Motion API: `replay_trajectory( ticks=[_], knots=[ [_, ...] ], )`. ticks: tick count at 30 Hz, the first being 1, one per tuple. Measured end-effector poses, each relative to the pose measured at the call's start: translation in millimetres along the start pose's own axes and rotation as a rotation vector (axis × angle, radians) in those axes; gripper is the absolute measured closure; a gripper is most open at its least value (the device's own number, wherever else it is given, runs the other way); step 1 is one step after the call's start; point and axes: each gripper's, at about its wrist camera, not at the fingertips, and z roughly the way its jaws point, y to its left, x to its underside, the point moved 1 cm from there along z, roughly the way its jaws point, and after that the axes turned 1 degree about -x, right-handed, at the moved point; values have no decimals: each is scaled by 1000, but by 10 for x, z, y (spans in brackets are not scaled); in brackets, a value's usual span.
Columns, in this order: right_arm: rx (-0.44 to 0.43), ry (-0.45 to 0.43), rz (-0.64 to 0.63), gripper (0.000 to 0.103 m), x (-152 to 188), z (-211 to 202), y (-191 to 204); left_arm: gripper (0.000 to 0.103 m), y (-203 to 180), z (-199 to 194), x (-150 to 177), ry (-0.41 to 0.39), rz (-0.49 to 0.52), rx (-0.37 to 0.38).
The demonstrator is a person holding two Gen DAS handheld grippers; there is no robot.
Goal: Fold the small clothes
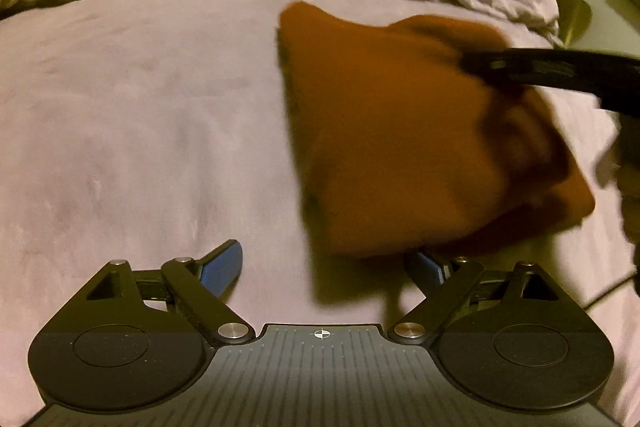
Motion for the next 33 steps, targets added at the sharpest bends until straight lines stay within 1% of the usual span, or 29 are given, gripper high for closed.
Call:
replay_trajectory(
  ticks=[3, 5, 7, 10, 11, 12, 13, 14, 15, 17, 20, 21, 23, 24, 27, 29, 31, 33],
  knots=[
    [83, -67, -78, 88, -62, -225, -61, 10, -20, -21, -47, -11, -11, 11],
    [153, -79, -120, 88, -27, -287, -161, 9, -66, -20, -33, -9, -3, 21],
    [195, -59, -104, 88, 62, -266, -332, 9, -124, -5, 4, 4, 14, 14],
    [287, 14, -110, 87, 313, -86, -591, 11, -201, 38, 62, 30, 36, 2],
    [310, 39, -108, 85, 412, -23, -670, 11, -204, 35, 79, 36, 38, 0],
    [299, 53, -82, 84, 489, -13, -750, 11, -204, 21, 86, 37, 39, 0],
    [283, 35, -33, 82, 513, -65, -805, 11, -181, -10, 99, 36, 40, 2],
    [273, 12, 17, 78, 501, -154, -837, 11, -158, -42, 103, 34, 39, 2],
    [267, -5, 54, 77, 495, -247, -857, 11, -135, -73, 96, 29, 33, 0],
    [257, -65, 111, 76, 532, -480, -838, 11, -93, -151, 64, 4, 14, 4],
    [204, -120, 169, 76, 678, -775, -705, 10, -73, -242, 15, -30, 0, 14],
    [189, -128, 189, 76, 730, -837, -672, 10, -85, -242, 12, -28, 2, 16],
    [150, -128, 292, 72, 881, -940, -671, 10, -129, -225, 38, -15, 8, 17],
    [128, -116, 354, 71, 974, -963, -690, 10, -160, -209, 59, -7, 14, 19],
    [107, -90, 465, 70, 1182, -961, -728, 10, -319, -143, 123, 15, 39, 30],
    [58, -76, 559, 70, 1271, -916, -803, 10, -456, -100, 149, 18, 68, 38],
    [1, -91, 648, 70, 1296, -870, -907, 10, -561, -56, 155, 7, 84, 19],
    [-39, -117, 725, 69, 1289, -829, -1018, 10, -614, 6, 125, -12, 74, 5]
  ],
)
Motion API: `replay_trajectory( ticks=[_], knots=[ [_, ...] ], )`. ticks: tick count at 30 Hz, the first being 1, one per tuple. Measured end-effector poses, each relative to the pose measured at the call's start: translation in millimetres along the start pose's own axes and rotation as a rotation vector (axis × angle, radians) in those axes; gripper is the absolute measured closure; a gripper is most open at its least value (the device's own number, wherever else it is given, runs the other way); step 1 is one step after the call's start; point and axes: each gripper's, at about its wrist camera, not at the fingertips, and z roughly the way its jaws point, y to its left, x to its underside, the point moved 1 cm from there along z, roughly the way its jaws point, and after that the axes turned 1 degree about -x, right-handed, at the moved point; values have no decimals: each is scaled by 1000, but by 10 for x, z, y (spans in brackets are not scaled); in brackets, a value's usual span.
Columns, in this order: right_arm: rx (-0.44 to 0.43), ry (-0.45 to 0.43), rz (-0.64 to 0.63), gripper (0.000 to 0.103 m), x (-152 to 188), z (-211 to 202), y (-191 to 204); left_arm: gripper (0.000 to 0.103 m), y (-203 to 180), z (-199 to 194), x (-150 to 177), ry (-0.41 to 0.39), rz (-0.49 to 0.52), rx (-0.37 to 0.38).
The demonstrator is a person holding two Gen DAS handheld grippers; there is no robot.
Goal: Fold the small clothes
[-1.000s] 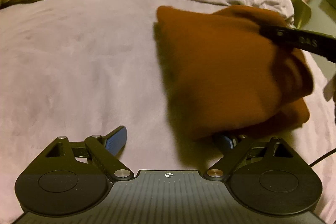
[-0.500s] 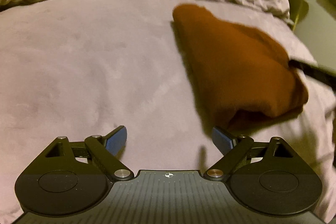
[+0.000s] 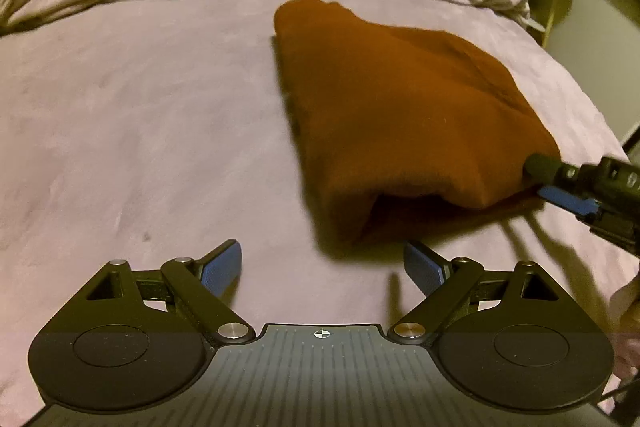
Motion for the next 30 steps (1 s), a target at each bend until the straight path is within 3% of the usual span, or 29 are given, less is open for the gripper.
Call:
replay_trajectory(
  ticks=[5, 6, 8, 12, 16, 18, 20, 23, 25, 26, 30],
  knots=[
    [-69, 34, 183, 68, -91, 255, -200, 11, 2, 165, -113, -22, -49, -32],
    [-81, 41, 196, 71, -94, 303, -223, 11, 17, 179, -129, -27, -58, -38],
    [-80, 51, 201, 87, -110, 350, -239, 11, 86, 183, -161, -31, -83, -45],
    [-90, -23, 117, 89, -183, 185, -172, 10, 249, 128, -165, -39, -125, -46],
    [62, 29, -44, 87, -111, 285, -139, 9, 357, 132, -101, 10, -152, 5],
    [82, 23, -107, 81, -108, 204, -74, 9, 403, 41, -52, 21, -135, 11],
    [131, -17, -120, 66, -140, 47, -10, 11, 483, -118, -20, -3, -103, -29],
    [176, -106, -229, 66, -162, -169, 177, 10, 625, -345, -93, -75, -107, -55],
    [142, -131, -303, 69, -153, -193, 377, 10, 679, -428, -209, -112, -128, -55],
    [100, -123, -340, 80, -138, -151, 501, 10, 691, -452, -260, -129, -132, -57],
    [-37, -56, -530, 95, 15, 187, 1056, 10, 684, -481, -401, -160, -126, -79]
  ],
)
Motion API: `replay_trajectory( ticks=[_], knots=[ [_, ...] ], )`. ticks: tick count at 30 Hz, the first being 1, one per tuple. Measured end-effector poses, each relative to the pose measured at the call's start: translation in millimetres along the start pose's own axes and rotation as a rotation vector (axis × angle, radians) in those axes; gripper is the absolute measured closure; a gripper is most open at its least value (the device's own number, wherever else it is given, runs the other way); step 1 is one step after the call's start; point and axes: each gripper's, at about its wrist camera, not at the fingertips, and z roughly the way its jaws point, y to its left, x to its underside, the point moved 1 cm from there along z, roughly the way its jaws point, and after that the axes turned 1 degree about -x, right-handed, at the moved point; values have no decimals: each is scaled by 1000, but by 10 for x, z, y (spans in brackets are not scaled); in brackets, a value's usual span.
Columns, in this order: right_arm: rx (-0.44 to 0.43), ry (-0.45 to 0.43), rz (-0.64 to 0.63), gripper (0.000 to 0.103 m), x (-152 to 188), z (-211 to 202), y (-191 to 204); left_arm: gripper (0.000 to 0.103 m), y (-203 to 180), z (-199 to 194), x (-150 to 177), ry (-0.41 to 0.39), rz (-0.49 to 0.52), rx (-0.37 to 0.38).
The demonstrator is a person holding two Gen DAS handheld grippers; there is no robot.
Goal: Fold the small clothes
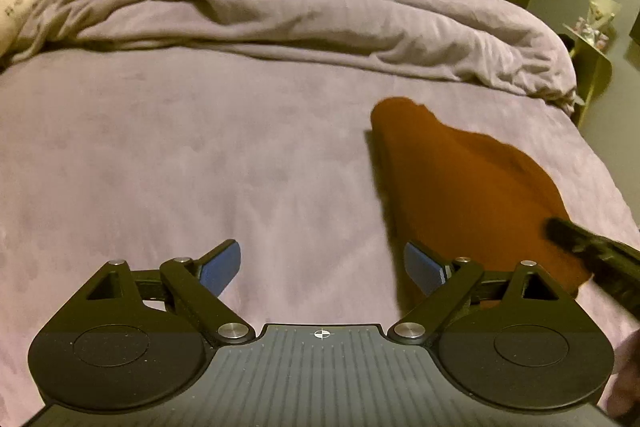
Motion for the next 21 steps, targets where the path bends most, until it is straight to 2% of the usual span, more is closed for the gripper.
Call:
replay_trajectory(
  ticks=[3, 6, 7, 11, 13, 16, 19, 21],
  knots=[
    [-28, 31, -78, 96, 14, 252, 234, 9, 14, 13, -2, 0, 13, -6],
    [13, 118, -141, 99, 255, 571, 258, 9, 37, 96, 19, 16, 24, -13],
    [31, 120, -159, 103, 339, 637, 233, 9, 30, 145, 19, 24, 24, -13],
    [26, 144, -210, 103, 235, 601, 280, 9, -65, 253, -3, 34, 24, 9],
    [-4, 114, -172, 102, 92, 422, 186, 9, -153, 292, -56, 23, 23, 40],
    [129, 58, -146, 96, -50, 321, -93, 9, -335, 409, -144, 6, 14, 79],
    [217, 109, -140, 96, -6, 437, -394, 9, -522, 618, -178, 23, 26, 100],
    [224, 136, -172, 96, 147, 527, -560, 9, -633, 785, -130, 51, 57, 109]
  ],
)
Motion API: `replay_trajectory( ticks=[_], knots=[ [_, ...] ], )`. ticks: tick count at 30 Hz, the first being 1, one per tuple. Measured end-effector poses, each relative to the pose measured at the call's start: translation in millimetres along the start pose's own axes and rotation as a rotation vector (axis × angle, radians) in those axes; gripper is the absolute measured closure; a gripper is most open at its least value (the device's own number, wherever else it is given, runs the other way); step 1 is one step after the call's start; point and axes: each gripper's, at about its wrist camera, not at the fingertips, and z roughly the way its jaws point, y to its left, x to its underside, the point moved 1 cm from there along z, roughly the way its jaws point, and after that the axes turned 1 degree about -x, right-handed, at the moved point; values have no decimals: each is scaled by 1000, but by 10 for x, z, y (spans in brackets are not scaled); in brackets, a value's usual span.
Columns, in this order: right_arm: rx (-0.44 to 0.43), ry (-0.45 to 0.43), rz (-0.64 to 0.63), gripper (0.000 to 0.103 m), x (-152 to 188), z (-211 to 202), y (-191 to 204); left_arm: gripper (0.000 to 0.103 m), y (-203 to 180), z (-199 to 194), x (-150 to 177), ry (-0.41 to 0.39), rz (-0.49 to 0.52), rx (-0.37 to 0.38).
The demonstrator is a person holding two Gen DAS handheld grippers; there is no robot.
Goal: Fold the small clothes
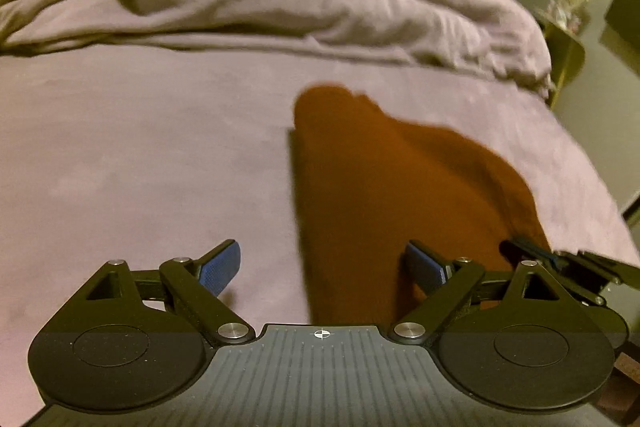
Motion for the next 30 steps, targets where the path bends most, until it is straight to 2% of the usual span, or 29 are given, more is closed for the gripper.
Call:
replay_trajectory(
  ticks=[2, 6, 7, 8, 9, 10, 12, 14, 17, 18, 19, 20, 22, 24, 27, 30],
  knots=[
    [-33, -3, 4, 96, 27, 33, -69, 8, -33, 136, 66, 39, 7, 50],
    [-153, 34, 183, 92, -148, -67, -368, 7, 171, 156, 22, 60, -50, 124],
    [-182, 22, 241, 82, -182, -101, -489, 7, 255, 162, -21, 67, -80, 149],
    [-194, 16, 289, 57, -202, -85, -576, 8, 351, 180, -63, 76, -116, 176],
    [-191, 23, 336, 42, -196, -49, -681, 8, 439, 208, -106, 80, -155, 200],
    [-201, 31, 376, 32, -181, 1, -768, 8, 511, 241, -132, 82, -191, 228],
    [-317, 127, 468, 32, -117, 231, -937, 10, 601, 372, -170, 117, -245, 309],
    [-411, 201, 565, 32, -22, 473, -1053, 11, 609, 497, -178, 151, -265, 350],
    [-501, 197, 635, 32, -14, 636, -1125, 11, 556, 596, -206, 144, -247, 389],
    [-517, 201, 647, 33, -24, 668, -1124, 12, 533, 621, -221, 144, -241, 395],
    [-530, 213, 648, 37, -48, 721, -1107, 19, 507, 645, -243, 143, -235, 401],
    [-532, 223, 638, 46, -69, 769, -1084, 24, 483, 664, -263, 142, -231, 411],
    [-540, 245, 622, 54, -85, 855, -1036, 26, 451, 720, -294, 154, -245, 404],
    [-554, 256, 636, 56, -94, 905, -1039, 29, 444, 741, -299, 146, -252, 404],
    [-545, 257, 658, 56, -81, 947, -1006, 39, 472, 784, -274, 136, -303, 409],
    [-527, 230, 650, 67, -143, 846, -930, 51, 472, 660, -310, 118, -293, 411]
  ],
)
